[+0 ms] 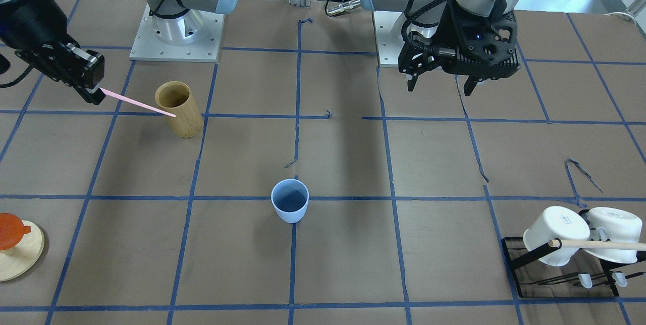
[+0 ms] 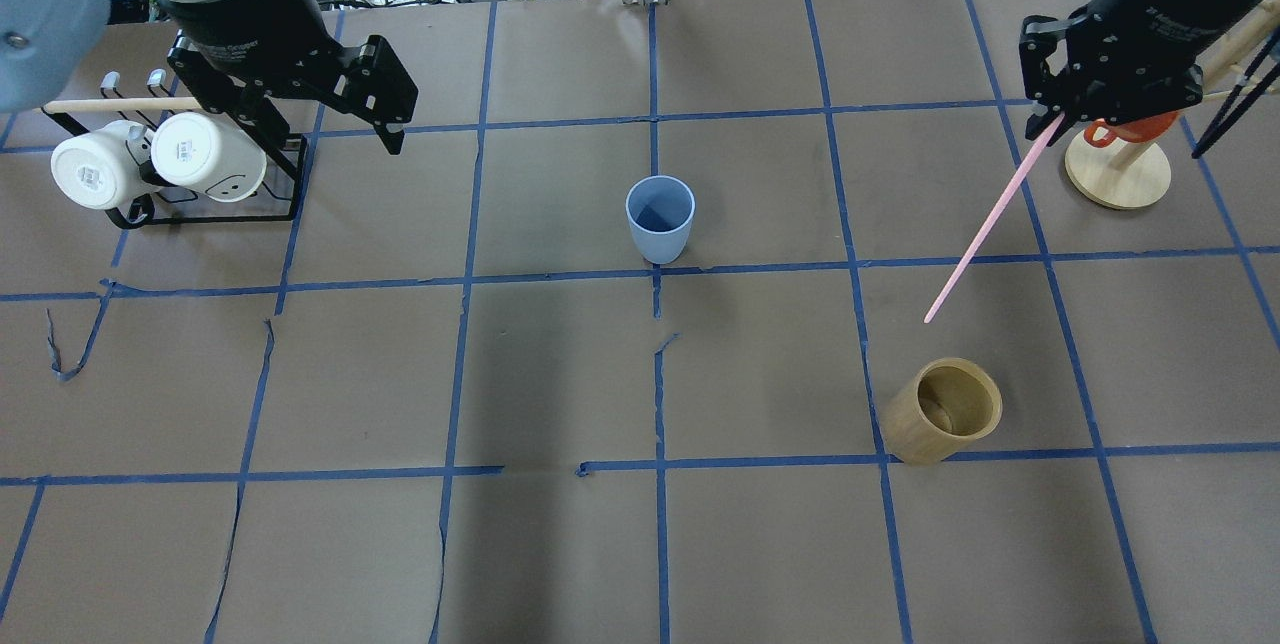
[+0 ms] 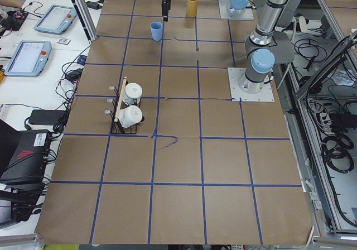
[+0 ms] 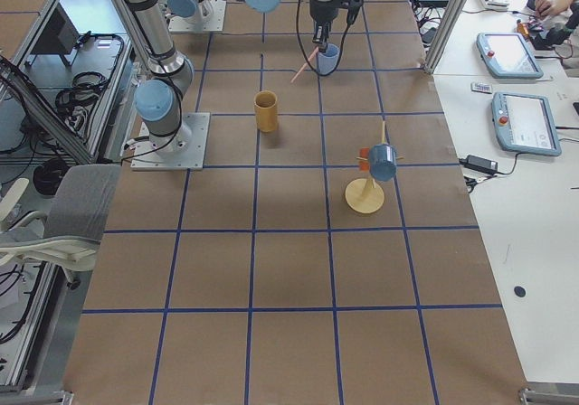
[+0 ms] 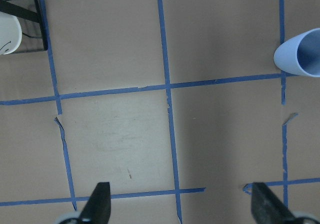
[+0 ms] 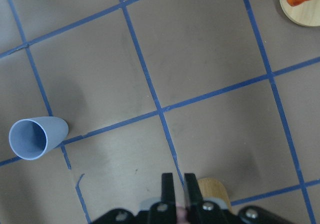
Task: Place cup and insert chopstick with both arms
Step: 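Carry the chopstick with the right gripper over the blue cup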
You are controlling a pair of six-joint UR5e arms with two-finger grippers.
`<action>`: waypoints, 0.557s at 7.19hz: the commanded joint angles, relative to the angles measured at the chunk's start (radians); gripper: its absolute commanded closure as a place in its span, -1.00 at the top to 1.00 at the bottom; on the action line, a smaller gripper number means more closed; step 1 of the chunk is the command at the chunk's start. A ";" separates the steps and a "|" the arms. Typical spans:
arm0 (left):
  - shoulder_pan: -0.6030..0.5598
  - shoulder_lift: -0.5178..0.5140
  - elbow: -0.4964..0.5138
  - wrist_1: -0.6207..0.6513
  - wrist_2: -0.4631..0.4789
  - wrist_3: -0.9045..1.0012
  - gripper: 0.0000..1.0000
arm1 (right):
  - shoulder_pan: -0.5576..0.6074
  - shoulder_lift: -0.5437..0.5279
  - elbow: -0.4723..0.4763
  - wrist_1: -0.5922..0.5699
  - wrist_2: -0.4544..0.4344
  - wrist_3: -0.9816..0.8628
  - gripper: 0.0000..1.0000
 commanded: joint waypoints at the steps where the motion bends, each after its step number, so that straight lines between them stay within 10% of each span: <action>1: -0.002 0.000 0.000 -0.001 0.000 0.000 1.00 | 0.132 0.039 -0.027 -0.171 -0.031 0.012 -1.00; 4: -0.002 0.006 -0.002 -0.001 0.000 0.000 1.00 | 0.358 0.121 -0.027 -0.452 -0.138 0.027 -1.00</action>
